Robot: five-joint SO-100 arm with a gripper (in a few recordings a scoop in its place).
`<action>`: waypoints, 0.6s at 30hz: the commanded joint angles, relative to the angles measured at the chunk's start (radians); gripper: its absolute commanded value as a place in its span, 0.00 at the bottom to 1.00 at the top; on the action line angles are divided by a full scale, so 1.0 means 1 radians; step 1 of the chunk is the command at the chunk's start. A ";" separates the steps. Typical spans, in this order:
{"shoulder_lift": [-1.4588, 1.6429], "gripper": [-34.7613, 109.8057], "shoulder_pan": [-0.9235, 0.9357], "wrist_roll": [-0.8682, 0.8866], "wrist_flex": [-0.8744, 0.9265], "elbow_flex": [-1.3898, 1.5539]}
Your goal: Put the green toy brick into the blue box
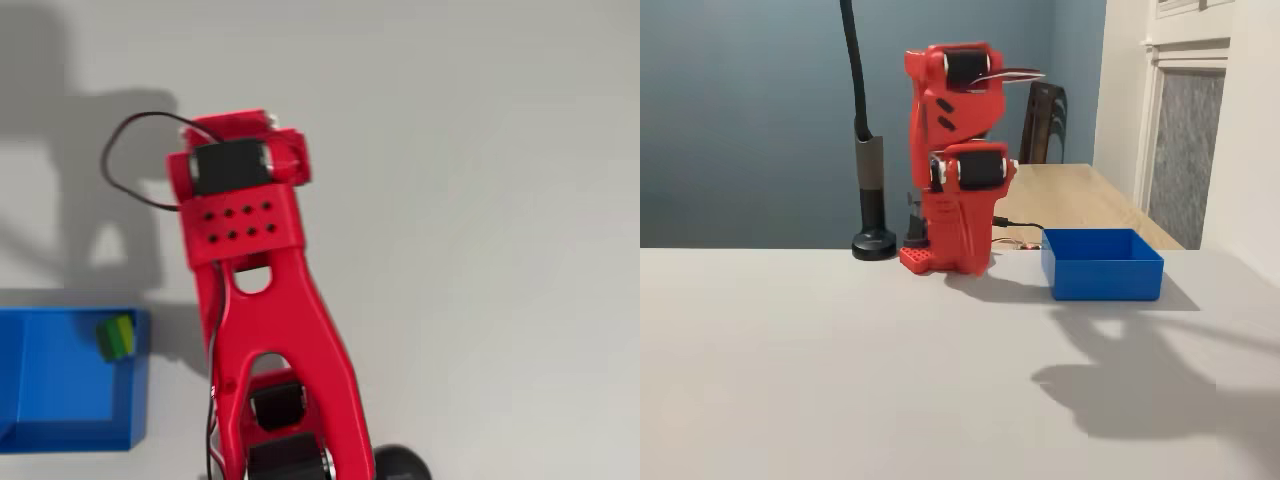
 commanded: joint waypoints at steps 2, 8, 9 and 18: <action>0.216 0.24 0.029 -0.018 -0.086 0.129; 0.514 0.24 0.041 -0.040 -0.135 0.394; 0.571 0.24 0.044 -0.041 -0.137 0.440; 1.009 0.24 0.087 -0.071 -0.137 0.759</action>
